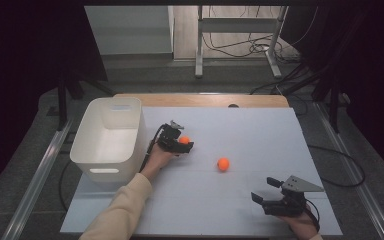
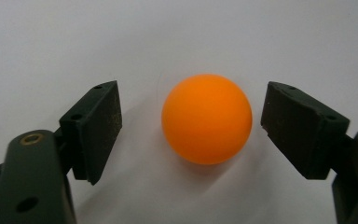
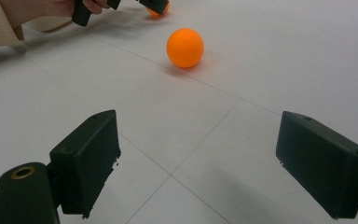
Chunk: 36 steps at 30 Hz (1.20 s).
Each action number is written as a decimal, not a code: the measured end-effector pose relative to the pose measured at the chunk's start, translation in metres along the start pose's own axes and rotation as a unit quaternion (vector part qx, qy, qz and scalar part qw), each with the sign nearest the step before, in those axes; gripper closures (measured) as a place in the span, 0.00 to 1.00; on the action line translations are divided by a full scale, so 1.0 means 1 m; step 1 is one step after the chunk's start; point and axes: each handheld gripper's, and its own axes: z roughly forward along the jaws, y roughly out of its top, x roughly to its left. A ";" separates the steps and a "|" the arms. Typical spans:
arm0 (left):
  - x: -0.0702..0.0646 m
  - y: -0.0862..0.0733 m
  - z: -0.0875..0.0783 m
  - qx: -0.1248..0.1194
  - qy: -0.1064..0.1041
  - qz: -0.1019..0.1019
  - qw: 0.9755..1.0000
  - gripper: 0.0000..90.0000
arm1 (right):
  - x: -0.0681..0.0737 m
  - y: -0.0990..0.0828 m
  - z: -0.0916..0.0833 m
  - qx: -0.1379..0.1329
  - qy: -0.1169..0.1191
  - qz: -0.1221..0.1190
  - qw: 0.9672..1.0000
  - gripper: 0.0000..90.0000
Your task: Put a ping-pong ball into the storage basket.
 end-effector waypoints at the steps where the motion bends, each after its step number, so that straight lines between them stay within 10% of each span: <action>1: 0.000 0.000 0.000 0.001 0.000 0.000 1.000 0.26 | 0.000 0.000 0.000 0.000 0.000 0.000 1.000 0.16; 12: 0.003 -0.001 -0.004 -0.014 -0.024 0.010 1.000 0.55 | 0.000 0.000 -0.001 -0.002 -0.002 -0.005 1.000 0.16; 36: -0.002 0.002 -0.018 -0.027 -0.040 0.020 0.999 0.56 | 0.001 0.000 -0.001 -0.001 -0.003 -0.007 1.000 0.16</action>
